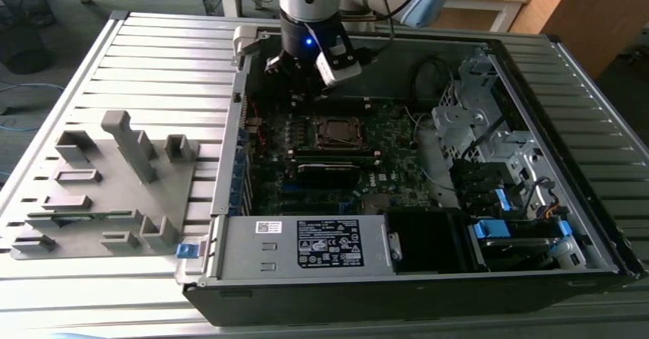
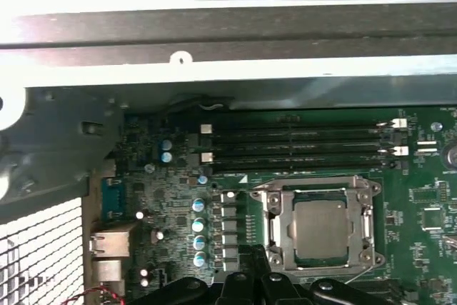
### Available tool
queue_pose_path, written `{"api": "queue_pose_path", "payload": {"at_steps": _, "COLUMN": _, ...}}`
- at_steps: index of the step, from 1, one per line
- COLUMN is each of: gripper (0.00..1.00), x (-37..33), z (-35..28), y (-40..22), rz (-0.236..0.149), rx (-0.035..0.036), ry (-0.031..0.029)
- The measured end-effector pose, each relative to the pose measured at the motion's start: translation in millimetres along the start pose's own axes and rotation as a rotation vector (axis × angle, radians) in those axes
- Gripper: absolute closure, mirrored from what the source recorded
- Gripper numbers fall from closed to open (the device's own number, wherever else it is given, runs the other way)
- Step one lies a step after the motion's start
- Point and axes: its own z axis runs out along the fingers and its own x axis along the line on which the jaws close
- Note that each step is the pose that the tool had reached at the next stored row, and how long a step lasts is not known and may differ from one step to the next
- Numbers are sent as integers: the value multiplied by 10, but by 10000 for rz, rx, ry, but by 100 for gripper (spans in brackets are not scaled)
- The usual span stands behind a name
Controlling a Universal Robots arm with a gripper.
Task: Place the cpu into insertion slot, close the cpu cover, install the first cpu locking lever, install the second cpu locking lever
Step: 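Install the first cpu locking lever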
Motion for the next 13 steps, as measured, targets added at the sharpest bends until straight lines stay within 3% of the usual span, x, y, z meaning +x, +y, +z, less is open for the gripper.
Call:
{"api": "queue_pose_path", "payload": {"at_steps": 6, "gripper": 90, "x": 3, "z": -11, "y": -1, "rz": -1, "rx": 2, "ry": 4}}
{"api": "queue_pose_path", "payload": {"at_steps": 13, "gripper": 90, "x": -1, "z": -105, "y": 2, "rz": 0, "rx": -2, "ry": 2}}
